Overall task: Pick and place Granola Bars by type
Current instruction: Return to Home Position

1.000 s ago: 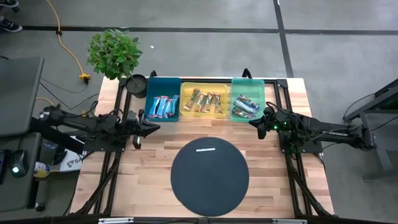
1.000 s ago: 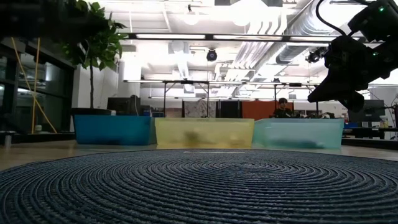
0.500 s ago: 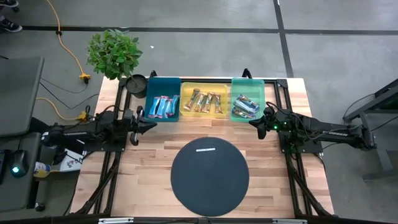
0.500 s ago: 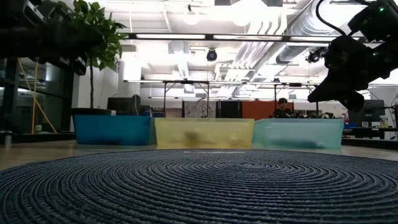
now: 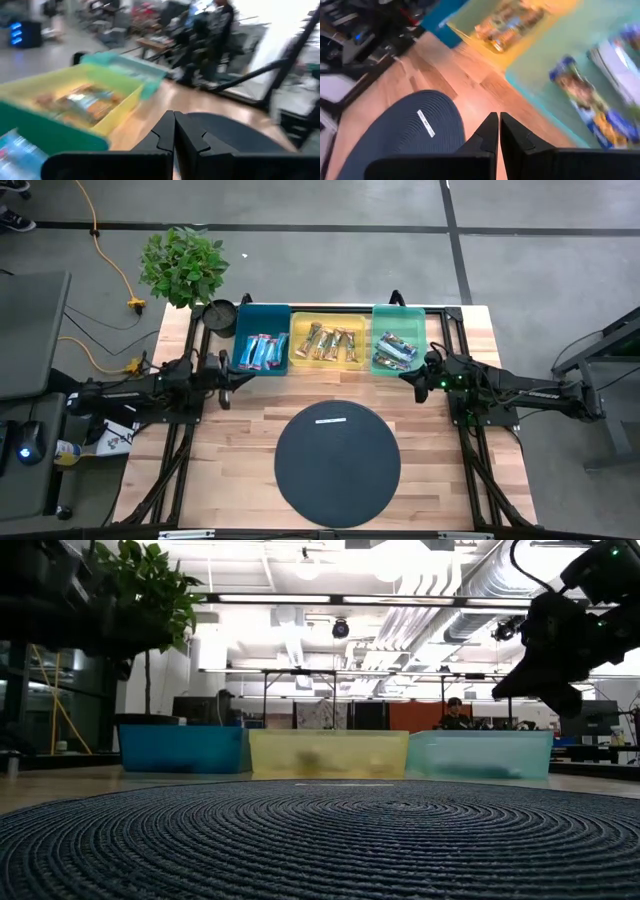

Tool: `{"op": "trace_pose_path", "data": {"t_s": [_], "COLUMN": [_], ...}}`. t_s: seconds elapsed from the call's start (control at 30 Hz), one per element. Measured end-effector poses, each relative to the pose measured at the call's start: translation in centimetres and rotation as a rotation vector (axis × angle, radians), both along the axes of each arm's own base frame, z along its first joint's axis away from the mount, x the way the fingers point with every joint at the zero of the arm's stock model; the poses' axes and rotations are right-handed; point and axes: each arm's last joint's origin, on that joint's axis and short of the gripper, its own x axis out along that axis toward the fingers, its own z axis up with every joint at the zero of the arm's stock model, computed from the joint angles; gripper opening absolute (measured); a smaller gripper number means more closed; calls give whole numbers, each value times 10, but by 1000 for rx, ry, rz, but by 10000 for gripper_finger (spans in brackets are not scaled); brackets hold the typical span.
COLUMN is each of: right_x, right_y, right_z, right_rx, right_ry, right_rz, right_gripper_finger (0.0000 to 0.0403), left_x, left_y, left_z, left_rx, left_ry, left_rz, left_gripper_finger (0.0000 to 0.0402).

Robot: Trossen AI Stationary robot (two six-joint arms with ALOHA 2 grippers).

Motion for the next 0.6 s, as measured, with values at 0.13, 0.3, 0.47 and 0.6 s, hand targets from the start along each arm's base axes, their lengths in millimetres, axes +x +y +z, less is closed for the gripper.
{"op": "trace_pose_path", "data": {"t_s": [0.13,0.3,0.47,0.6], "right_x": [6,6,-3,-11], "right_y": [5,14,17,20], "right_z": [14,40,40,45], "right_rx": [-211,-400,-413,-443], "right_ry": [-119,-387,-452,-535], "right_rz": [254,480,510,543], "right_gripper_finger": [0,0,0,0], "left_x": [0,0,0,0], "left_y": [1,1,2,1], "left_z": [0,1,2,6], "left_rx": [-77,-90,-59,15], "left_ry": [-15,-28,-35,-57], "left_rz": [46,22,65,40], "left_gripper_finger": [0,0,0,0]}}
